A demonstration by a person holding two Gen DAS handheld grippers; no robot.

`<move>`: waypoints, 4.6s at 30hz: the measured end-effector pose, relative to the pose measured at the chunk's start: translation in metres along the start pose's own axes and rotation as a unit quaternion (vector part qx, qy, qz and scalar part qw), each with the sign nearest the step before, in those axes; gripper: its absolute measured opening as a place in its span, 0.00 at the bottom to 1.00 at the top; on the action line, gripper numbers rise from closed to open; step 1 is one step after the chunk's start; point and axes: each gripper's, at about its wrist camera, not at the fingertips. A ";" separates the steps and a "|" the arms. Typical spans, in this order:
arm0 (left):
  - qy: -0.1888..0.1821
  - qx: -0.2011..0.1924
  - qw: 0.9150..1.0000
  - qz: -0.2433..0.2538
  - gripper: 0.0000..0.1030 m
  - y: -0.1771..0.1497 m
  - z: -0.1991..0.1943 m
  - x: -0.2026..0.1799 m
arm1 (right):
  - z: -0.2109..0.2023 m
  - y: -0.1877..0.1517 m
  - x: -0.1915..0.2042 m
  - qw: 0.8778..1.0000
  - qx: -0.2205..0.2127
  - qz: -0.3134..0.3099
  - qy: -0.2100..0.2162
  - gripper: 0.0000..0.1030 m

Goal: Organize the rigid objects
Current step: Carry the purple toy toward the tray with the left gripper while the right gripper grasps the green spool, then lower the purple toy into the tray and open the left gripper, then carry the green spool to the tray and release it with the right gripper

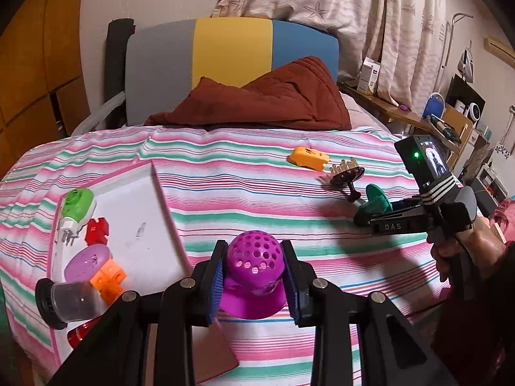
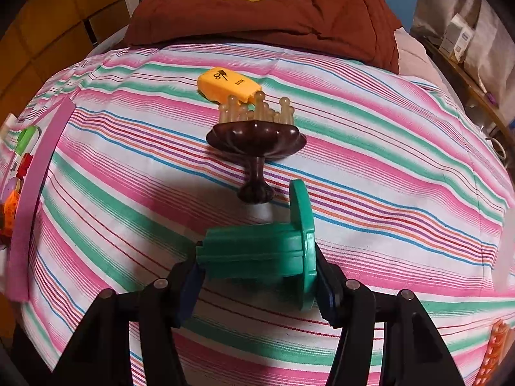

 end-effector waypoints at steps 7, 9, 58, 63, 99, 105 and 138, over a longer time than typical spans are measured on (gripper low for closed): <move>0.003 0.003 1.000 -0.014 0.31 -0.004 -0.004 0.013 | 0.000 0.000 0.000 1.000 0.000 0.004 0.004 0.60; 0.003 0.005 1.000 -0.017 0.31 -0.004 -0.004 0.016 | 0.001 0.000 0.000 1.000 0.004 0.002 0.007 0.65; 0.017 0.041 0.984 -0.174 0.31 0.004 0.003 0.153 | -0.008 0.001 0.010 0.999 -0.025 -0.035 -0.011 0.58; 0.030 0.063 0.983 -0.168 0.31 0.027 0.055 0.155 | -0.007 0.002 0.012 0.999 -0.025 -0.043 -0.014 0.58; 0.117 0.014 0.988 -0.101 0.44 -0.002 -0.018 0.131 | -0.004 -0.001 0.019 0.998 -0.022 -0.060 -0.018 0.58; 0.114 0.020 0.988 -0.100 0.44 -0.016 -0.029 0.130 | -0.005 -0.003 0.021 0.998 -0.024 -0.064 -0.016 0.58; 0.114 0.013 0.984 -0.133 0.44 -0.044 -0.055 0.163 | -0.026 -0.007 0.139 0.991 -0.027 -0.121 0.059 0.58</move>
Point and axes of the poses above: each gripper's, at about its wrist camera, not at the fingertips, and z roughly the way its jaws point, x to its left, y to its top, and after that the axes turned 4 degrees about y, right-handed
